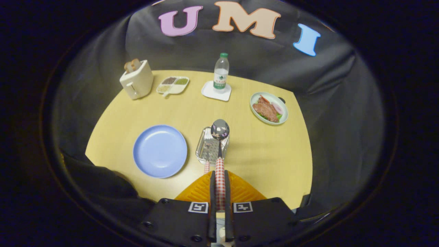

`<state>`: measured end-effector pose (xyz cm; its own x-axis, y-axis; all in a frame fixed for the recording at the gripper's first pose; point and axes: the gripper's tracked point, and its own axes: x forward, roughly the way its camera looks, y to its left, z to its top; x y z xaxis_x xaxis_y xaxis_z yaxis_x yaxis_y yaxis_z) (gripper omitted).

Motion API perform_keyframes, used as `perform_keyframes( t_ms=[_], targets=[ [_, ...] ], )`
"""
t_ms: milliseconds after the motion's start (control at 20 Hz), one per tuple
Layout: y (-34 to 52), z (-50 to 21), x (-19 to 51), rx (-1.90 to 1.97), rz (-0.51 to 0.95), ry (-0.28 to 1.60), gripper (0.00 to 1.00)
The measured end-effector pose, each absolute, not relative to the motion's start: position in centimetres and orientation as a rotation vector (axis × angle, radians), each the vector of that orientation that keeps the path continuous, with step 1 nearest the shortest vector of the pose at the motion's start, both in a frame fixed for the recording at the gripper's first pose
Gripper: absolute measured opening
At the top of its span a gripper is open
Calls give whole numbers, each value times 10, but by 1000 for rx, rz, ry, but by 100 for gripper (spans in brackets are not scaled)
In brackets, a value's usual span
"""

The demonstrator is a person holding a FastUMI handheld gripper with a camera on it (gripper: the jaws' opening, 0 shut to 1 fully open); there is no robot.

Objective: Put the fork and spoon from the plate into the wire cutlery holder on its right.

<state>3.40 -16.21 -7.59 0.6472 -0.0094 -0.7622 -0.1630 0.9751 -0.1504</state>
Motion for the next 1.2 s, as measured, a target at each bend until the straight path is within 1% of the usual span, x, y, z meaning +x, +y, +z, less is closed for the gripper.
perform_keyframes(
  t_ms=[150,400,700,850,1100,1200],
  targets=[
    [-178,-88,43,-351,115,976,13],
    [-176,-98,59,-582,215,1115,13],
    [-159,-118,79,-677,287,1221,12],
    [-148,-128,91,-670,311,1246,12],
    [-143,-136,109,-626,302,1250,13],
    [-140,-132,111,-581,296,1230,18]
  ],
)
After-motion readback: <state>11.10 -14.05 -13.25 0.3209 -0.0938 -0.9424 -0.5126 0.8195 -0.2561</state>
